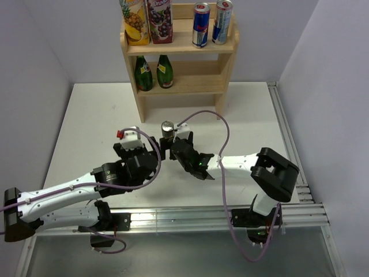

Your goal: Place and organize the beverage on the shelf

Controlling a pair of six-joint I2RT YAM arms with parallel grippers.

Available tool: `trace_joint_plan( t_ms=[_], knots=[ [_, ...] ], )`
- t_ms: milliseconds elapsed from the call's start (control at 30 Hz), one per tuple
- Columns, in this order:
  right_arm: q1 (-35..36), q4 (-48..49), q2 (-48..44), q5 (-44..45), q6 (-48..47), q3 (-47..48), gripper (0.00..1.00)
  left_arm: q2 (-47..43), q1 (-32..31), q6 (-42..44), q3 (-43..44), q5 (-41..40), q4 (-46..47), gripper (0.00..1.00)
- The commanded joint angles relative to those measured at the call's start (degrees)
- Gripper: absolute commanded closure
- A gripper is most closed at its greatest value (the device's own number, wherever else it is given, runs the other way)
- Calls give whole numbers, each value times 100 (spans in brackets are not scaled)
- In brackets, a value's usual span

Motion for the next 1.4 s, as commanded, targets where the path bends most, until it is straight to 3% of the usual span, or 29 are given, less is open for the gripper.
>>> trace_joint_plan(
  t_ms=[0,200,500,633,700,1000,1233,1333,1367],
  knots=[
    [-191,149,216,-117,-126,441,0,-31,-367,-2062,-201,-422,-1591,1],
    [-499,174,638,-144,-178,740,0,205,-842,-3514,-834,-545,-1961,1],
    [-754,570,1332,-275,-222,968,0,829,-1212,-4878,-1186,-1020,-2164,1],
    [-833,859,1622,-346,-310,1030,0,1233,-1273,-4792,-1265,-1169,-1831,1],
    [-877,982,1772,-381,-354,1074,0,1479,-1282,-5177,-1152,-1196,-2014,1],
    [-965,1326,2194,-513,-565,1373,5,2104,-1291,-4776,-1194,-1258,-1436,1],
    [-1026,1475,2352,-486,-565,1408,33,2060,-1282,-3642,-1731,-1170,155,1],
    [-1035,1484,2335,-574,-574,1399,52,2227,-1265,-3352,-1836,-1143,560,1],
    [-1035,1449,2344,-592,-574,1417,72,2288,-1238,-3342,-1845,-1135,586,1]
  ],
)
